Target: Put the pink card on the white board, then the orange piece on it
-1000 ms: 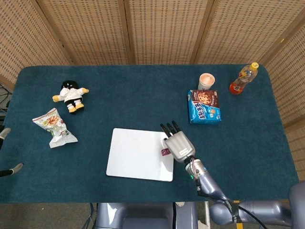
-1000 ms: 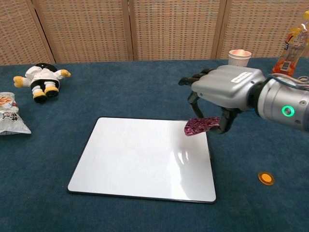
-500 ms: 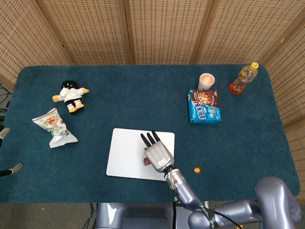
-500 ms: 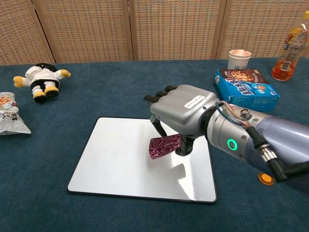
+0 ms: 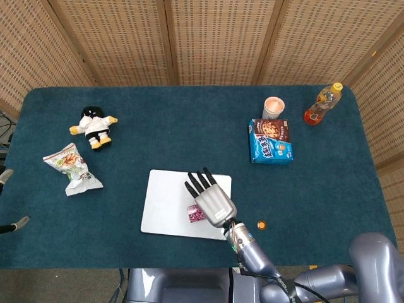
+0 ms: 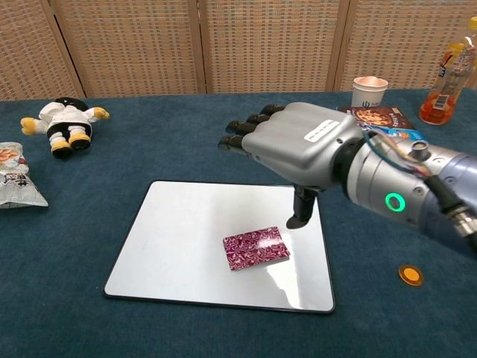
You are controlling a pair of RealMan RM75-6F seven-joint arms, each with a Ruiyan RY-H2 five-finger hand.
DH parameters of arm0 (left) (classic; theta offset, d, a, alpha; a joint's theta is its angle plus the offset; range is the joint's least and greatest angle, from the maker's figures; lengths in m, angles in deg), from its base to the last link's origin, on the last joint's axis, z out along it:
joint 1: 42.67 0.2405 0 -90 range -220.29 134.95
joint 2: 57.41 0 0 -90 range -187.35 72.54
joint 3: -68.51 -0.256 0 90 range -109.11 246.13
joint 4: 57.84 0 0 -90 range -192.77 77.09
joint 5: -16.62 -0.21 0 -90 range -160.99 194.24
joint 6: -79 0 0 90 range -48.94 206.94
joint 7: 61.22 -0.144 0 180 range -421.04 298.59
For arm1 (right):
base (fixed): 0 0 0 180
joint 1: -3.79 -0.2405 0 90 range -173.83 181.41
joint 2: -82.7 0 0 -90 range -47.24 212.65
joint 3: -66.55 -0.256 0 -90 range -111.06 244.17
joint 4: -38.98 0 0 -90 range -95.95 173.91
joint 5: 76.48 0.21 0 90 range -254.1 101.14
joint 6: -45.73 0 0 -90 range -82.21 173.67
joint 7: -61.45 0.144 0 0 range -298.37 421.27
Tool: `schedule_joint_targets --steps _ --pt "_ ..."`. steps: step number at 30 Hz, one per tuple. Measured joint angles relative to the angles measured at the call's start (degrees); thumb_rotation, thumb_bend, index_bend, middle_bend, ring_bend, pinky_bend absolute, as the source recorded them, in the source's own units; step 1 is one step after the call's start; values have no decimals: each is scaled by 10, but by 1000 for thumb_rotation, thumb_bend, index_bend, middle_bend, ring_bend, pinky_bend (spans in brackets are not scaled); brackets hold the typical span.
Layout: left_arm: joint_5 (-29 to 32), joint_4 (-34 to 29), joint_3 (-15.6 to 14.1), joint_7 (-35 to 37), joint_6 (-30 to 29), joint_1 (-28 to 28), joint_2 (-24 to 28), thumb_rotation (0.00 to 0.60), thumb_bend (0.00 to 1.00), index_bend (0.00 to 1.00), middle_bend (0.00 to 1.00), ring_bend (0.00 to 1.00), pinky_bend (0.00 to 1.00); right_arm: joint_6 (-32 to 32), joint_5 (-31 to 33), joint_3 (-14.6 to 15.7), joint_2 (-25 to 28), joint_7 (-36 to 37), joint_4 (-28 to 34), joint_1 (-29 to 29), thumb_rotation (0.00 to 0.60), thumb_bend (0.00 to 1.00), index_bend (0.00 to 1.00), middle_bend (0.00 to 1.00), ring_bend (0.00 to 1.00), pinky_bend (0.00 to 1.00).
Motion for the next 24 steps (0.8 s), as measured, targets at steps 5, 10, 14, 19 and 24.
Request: schedule_joint_targets --steps 5,10,14,19,24 --pt "-4 -3 -1 -5 -6 2 -1 600 0 0 0 0 0 17 -37 28 69 60 24 19 600 0 137 0 0 0" --pt "-7 -5 -3 -15 -5 1 -2 600 0 0 0 0 0 45 -98 65 129 147 19 44 600 11 227 0 0 0" --pt "-7 -7 -3 -24 -5 1 -4 600 0 0 0 0 0 64 -171 99 164 233 -11 66 600 64 284 0 0 0" --pt "-3 -10 -3 -36 -3 -1 -8 600 0 0 0 0 0 78 -279 138 189 335 -67 85 600 158 309 0 0 0" --pt "-2 -13 -4 -47 -3 -1 -11 600 0 0 0 0 0 70 -400 179 198 437 -161 109 600 217 328 0 0 0"
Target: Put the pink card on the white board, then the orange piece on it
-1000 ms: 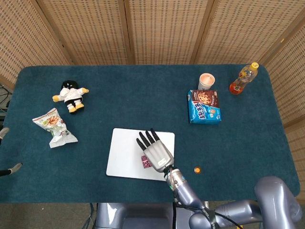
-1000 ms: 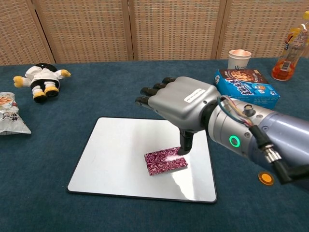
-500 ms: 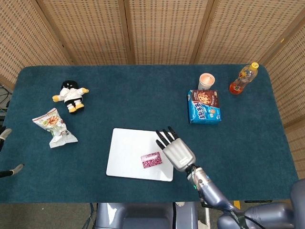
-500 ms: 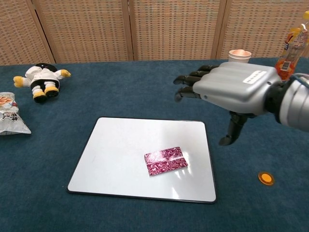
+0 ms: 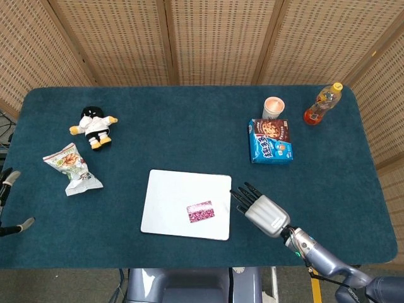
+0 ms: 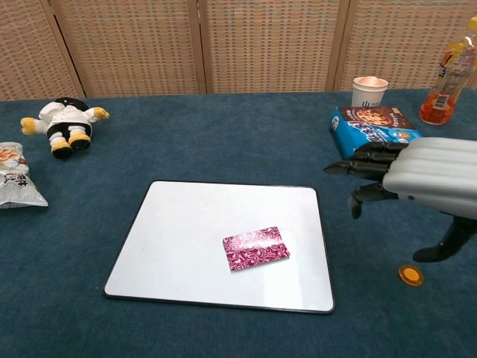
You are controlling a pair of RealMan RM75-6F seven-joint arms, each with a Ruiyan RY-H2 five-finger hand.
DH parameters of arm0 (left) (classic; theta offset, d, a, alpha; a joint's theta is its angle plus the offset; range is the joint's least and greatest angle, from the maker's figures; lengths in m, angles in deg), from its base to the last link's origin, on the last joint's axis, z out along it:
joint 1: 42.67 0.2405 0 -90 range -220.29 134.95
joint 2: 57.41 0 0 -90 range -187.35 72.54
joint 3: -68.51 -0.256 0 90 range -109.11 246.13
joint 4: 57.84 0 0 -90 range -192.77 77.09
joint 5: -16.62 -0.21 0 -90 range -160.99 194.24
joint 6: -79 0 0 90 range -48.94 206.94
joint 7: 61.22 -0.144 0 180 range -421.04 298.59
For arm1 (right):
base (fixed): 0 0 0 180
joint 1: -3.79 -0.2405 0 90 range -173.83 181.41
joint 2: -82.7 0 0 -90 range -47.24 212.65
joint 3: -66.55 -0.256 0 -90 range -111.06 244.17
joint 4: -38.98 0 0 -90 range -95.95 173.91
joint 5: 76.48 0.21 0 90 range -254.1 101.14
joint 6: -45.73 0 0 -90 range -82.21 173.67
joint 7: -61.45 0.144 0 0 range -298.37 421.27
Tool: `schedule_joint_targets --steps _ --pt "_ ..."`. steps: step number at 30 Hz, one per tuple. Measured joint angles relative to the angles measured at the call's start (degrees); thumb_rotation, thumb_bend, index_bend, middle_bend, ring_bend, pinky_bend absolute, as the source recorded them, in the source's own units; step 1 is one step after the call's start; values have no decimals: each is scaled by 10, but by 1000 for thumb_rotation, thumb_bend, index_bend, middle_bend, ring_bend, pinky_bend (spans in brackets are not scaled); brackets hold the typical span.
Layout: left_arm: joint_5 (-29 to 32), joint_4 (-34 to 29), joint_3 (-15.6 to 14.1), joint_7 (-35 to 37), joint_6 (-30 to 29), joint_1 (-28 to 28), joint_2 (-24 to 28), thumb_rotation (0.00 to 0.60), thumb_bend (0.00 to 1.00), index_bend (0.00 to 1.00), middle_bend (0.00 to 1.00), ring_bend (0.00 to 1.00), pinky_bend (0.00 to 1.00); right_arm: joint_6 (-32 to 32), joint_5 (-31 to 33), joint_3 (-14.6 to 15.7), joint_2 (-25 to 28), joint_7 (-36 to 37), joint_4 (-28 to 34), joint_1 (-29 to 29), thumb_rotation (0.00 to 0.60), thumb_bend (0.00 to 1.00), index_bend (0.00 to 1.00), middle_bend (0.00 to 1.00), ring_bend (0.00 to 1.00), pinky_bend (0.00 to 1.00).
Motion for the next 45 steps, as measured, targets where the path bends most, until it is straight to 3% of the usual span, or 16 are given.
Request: schedule_joint_targets --steps 5,14,45 --pt "1 -1 -1 -5 2 -1 -2 600 0 0 0 0 0 0 -56 28 -10 41 -68 23 600 238 344 0 0 0" --pt "6 1 0 -6 5 -2 -2 600 0 0 0 0 0 18 -67 22 -39 51 -108 36 600 258 346 0 0 0" --pt "12 0 1 -12 11 -5 -5 600 0 0 0 0 0 79 -51 -21 -51 51 -123 54 600 260 355 0 0 0"
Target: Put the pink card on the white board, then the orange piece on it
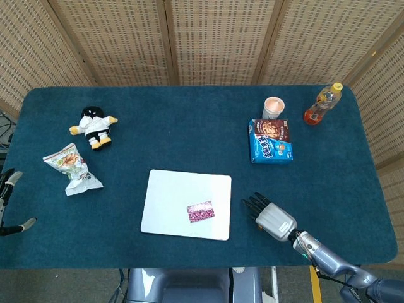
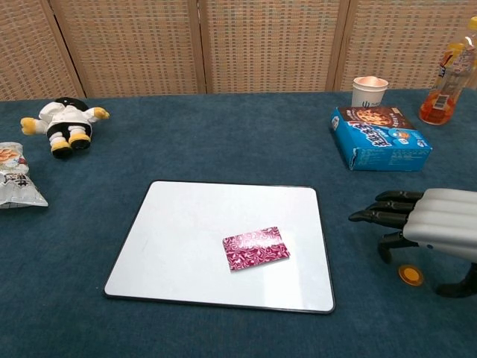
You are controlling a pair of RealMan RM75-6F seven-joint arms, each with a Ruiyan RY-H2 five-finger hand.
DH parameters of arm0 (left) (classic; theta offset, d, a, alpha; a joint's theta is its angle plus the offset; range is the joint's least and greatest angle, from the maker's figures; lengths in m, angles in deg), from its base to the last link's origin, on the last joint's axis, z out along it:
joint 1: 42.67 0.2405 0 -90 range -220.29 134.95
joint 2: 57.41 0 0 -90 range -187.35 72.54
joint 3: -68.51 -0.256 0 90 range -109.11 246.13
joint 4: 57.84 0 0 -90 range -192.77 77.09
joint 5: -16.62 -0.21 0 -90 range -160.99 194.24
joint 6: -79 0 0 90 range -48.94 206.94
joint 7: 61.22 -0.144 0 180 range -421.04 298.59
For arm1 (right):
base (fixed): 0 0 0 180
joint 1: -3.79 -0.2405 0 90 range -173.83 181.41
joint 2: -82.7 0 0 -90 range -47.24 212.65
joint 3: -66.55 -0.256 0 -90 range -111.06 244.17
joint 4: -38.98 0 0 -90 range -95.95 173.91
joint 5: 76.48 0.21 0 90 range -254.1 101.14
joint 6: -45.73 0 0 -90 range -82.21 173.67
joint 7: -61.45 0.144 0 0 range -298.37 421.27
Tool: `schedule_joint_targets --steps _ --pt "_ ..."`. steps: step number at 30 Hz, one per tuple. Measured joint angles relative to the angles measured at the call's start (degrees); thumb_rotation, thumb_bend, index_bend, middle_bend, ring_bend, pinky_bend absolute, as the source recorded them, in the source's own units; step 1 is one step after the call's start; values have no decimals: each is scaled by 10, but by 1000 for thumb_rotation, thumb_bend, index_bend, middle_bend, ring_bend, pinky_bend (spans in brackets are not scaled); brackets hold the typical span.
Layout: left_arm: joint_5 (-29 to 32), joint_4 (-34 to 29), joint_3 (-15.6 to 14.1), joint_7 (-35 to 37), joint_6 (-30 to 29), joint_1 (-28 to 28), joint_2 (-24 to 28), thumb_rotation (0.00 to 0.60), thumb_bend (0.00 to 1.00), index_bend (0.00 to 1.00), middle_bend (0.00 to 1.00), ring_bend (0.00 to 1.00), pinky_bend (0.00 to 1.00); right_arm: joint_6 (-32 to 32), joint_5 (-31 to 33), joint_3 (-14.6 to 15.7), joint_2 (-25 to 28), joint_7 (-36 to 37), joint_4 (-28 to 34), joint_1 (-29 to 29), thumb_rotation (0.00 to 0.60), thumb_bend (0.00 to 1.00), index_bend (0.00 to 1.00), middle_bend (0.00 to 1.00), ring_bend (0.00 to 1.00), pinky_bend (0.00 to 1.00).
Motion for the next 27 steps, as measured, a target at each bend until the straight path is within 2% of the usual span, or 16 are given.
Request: schedule_joint_targets --steps 10,15,21,27 --pt "3 -1 0 -5 3 -1 -2 600 0 0 0 0 0 12 0 -6 -6 -1 -5 4 600 260 363 0 0 0" --pt "4 -1 0 -6 4 -2 -2 600 0 0 0 0 0 19 3 -9 -6 -2 -7 6 600 262 406 0 0 0" --pt "5 -1 0 -6 6 -2 -2 600 0 0 0 0 0 22 4 -10 -7 1 -11 9 600 347 458 0 0 0" --pt "5 -2 0 -7 5 -2 -2 600 0 0 0 0 0 19 3 -14 -9 9 -15 12 600 363 481 0 0 0"
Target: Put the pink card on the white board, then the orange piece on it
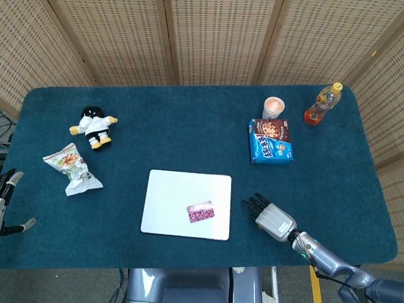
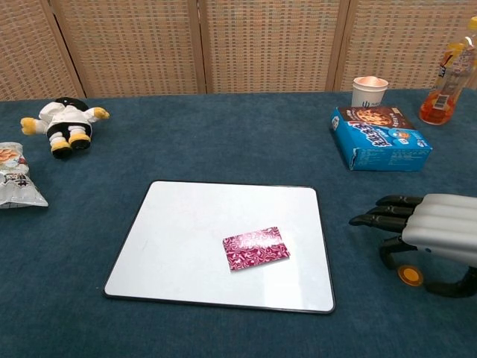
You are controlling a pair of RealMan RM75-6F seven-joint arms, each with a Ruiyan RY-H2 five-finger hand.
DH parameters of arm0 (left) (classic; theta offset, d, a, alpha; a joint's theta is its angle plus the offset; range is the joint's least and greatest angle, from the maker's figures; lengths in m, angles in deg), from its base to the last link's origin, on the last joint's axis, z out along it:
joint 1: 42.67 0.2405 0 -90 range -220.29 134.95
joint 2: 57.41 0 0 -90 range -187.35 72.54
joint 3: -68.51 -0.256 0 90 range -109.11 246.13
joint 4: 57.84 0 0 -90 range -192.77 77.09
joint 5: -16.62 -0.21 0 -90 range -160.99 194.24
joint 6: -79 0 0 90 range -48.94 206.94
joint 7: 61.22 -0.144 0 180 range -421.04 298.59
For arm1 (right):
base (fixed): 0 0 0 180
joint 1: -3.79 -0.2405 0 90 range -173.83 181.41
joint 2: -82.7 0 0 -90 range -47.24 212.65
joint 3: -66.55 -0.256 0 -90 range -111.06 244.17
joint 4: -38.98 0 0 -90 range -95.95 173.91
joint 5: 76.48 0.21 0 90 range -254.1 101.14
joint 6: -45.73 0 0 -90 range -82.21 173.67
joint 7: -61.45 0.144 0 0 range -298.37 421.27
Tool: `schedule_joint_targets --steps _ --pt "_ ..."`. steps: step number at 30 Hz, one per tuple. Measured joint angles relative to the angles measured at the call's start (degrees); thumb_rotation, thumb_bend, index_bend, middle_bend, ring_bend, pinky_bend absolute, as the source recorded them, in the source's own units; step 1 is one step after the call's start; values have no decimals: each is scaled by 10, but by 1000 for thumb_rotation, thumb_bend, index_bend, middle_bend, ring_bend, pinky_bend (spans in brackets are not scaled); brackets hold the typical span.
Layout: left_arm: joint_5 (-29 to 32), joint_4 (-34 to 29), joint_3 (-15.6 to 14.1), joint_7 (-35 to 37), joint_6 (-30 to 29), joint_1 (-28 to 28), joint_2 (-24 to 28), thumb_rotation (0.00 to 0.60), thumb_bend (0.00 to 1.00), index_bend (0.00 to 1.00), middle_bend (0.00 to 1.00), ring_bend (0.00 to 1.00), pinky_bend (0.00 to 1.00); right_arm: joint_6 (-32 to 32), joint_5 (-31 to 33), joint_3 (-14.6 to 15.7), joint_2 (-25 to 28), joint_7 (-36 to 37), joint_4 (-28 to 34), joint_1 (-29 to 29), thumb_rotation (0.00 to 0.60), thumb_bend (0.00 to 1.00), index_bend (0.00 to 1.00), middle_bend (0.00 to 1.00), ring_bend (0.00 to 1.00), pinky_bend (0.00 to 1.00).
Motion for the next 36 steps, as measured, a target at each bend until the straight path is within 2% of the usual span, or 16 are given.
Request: schedule_joint_targets --steps 21,36 --pt "-2 -1 -1 0 0 0 1 600 0 0 0 0 0 -19 -14 0 -14 40 -31 16 600 363 592 0 0 0" --pt "-2 -3 -2 0 0 0 1 600 0 0 0 0 0 -31 -26 0 -17 48 -38 23 600 388 603 0 0 0"
